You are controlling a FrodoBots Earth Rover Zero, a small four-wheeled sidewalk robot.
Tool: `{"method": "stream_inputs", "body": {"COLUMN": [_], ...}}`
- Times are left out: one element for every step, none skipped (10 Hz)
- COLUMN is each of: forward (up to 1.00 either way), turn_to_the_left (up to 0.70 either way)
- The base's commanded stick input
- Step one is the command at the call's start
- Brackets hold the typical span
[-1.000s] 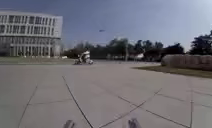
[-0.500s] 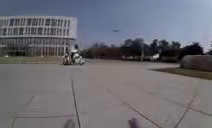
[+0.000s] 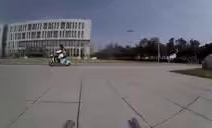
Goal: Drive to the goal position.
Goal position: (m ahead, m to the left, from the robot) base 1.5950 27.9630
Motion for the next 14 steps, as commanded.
{"method": "stream_inputs", "body": {"forward": [0.0, 0.0, 0.0, 0.75, 1.0, 1.0, 1.0, 1.0, 1.0, 1.0, 1.0, 1.0, 1.0, 1.0], "turn_to_the_left": [0.45, 0.45, 0.45, 0.32, 0.27, 0.27, 0.27, 0.27, 0.27, 0.27, 0.27, 0.27, 0.27, 0.27]}}
